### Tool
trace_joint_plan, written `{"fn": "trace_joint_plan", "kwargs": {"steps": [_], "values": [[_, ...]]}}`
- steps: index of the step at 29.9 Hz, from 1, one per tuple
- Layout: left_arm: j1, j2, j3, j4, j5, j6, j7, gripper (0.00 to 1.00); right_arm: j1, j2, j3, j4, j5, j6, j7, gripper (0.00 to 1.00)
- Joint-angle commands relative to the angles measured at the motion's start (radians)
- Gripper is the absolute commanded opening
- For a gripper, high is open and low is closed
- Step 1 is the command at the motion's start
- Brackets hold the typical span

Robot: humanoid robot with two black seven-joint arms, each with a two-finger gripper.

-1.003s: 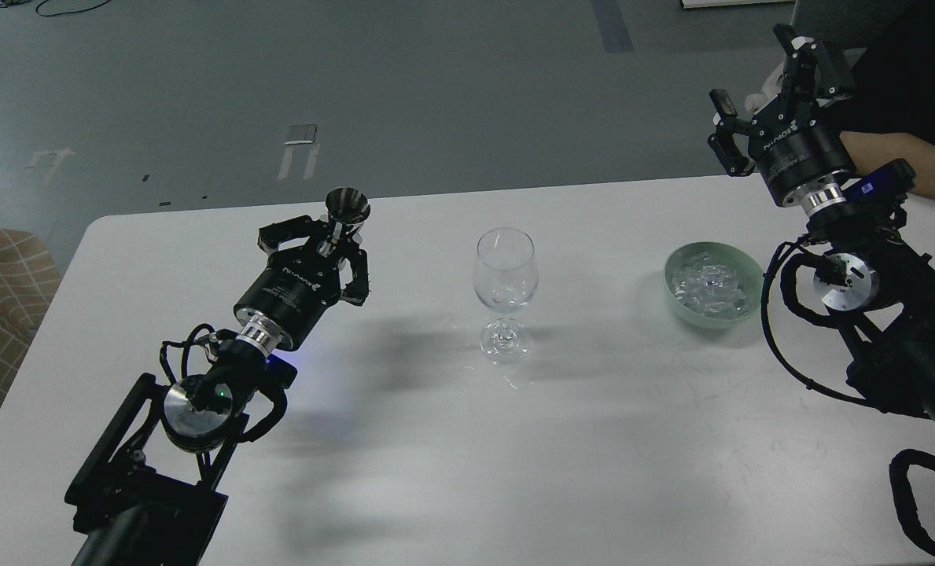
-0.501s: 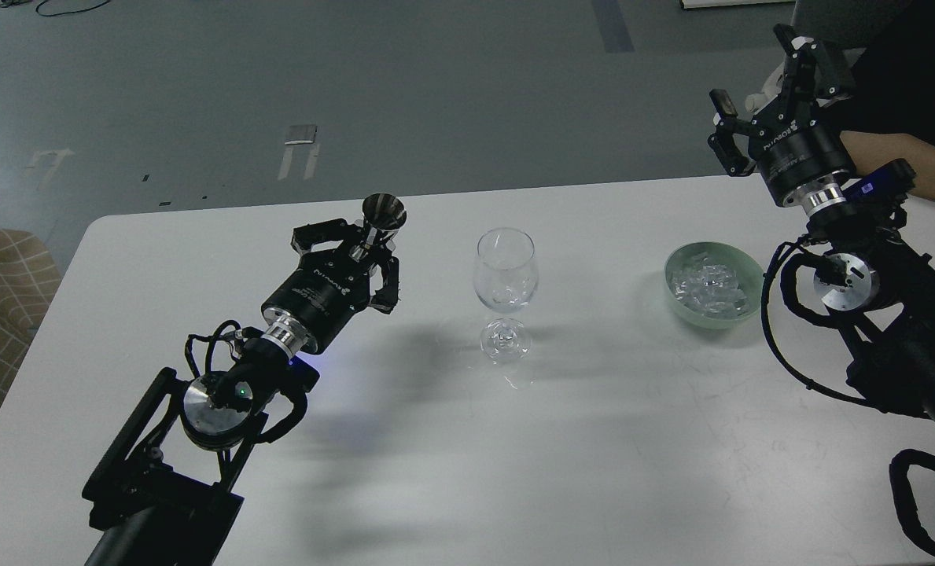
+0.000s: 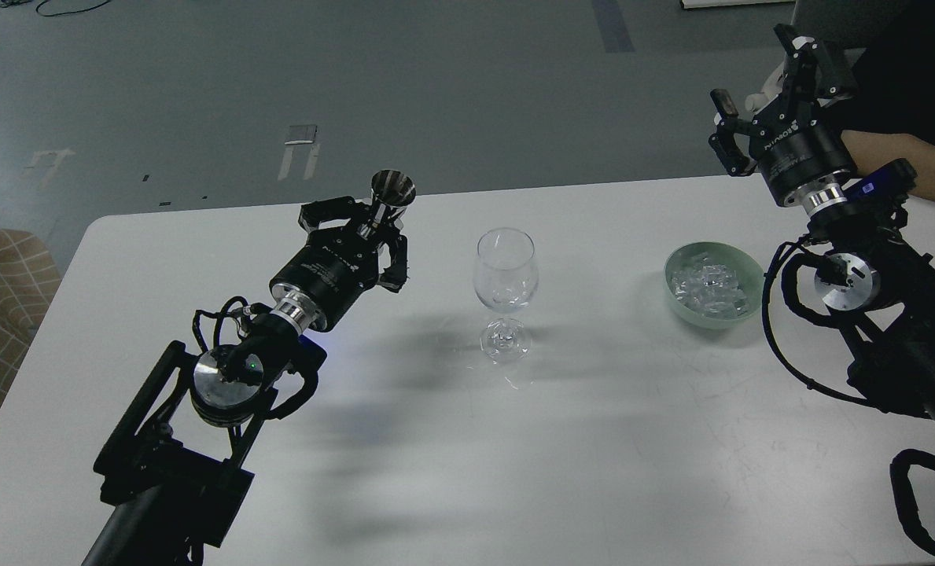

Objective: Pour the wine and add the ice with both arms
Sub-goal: 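Lift the jigger with the left gripper toward the wine glass, then bring the held jigger over the wine glass rim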

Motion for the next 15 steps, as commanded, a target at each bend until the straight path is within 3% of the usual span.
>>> {"fn": "trace_joint_plan", "kwargs": {"steps": [1,15], "values": [[-0.007,-0.008,0.042,0.000,0.011,0.003,0.001,0.00,0.000,0.000,0.000,0.000,0.000,0.000,0.000,1.00],[-0.032,-0.025,0.089,0.000,0.049,0.003,0.000,0.00,-0.005,-0.004,0.002,0.002,0.000,0.000,0.000,1.00]]}}
